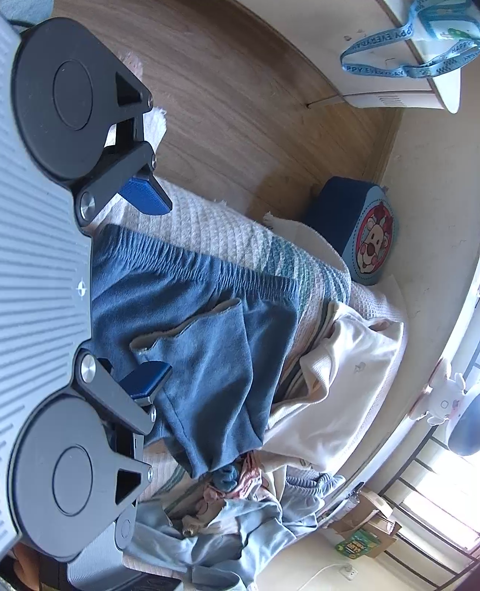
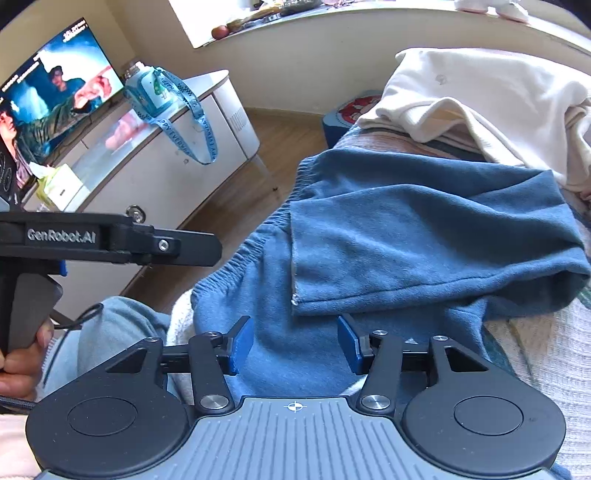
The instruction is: Fold clothes
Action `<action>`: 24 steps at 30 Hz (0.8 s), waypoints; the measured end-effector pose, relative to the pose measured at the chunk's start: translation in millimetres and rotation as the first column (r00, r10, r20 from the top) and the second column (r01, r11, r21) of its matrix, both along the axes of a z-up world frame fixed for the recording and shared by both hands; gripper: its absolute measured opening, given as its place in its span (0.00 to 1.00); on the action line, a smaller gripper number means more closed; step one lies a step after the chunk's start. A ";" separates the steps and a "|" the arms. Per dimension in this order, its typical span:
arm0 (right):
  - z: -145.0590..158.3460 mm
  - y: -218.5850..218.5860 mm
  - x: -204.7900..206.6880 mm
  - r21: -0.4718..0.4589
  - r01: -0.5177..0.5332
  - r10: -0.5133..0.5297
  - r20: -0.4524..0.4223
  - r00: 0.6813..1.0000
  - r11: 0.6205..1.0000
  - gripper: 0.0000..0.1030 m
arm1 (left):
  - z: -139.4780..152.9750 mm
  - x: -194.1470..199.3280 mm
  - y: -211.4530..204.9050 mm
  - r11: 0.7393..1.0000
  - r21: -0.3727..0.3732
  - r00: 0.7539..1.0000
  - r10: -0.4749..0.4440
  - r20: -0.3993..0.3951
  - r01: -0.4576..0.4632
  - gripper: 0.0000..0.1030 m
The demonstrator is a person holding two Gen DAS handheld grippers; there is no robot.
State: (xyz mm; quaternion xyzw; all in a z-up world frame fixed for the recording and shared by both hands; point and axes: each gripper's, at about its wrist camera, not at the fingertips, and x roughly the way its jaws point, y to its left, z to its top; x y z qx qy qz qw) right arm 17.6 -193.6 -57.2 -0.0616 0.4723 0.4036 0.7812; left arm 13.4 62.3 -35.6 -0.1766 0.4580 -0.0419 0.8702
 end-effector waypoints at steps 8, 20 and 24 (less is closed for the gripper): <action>3.8 -12.6 -5.0 -0.021 0.015 -0.014 0.034 0.999 1.000 0.57 | -0.3 -1.5 -3.2 1.000 -0.008 1.000 0.001 -0.013 -0.001 0.85; 7.5 -23.2 -5.4 -0.005 0.056 -0.056 0.047 0.997 0.998 0.64 | -1.8 -4.4 -9.0 1.000 -0.028 1.000 -0.005 -0.026 0.004 0.86; 8.2 -23.7 -7.8 0.006 0.059 -0.059 0.054 0.997 0.998 0.65 | -0.3 -5.9 -11.3 1.000 -0.022 1.000 -0.012 -0.023 0.012 0.86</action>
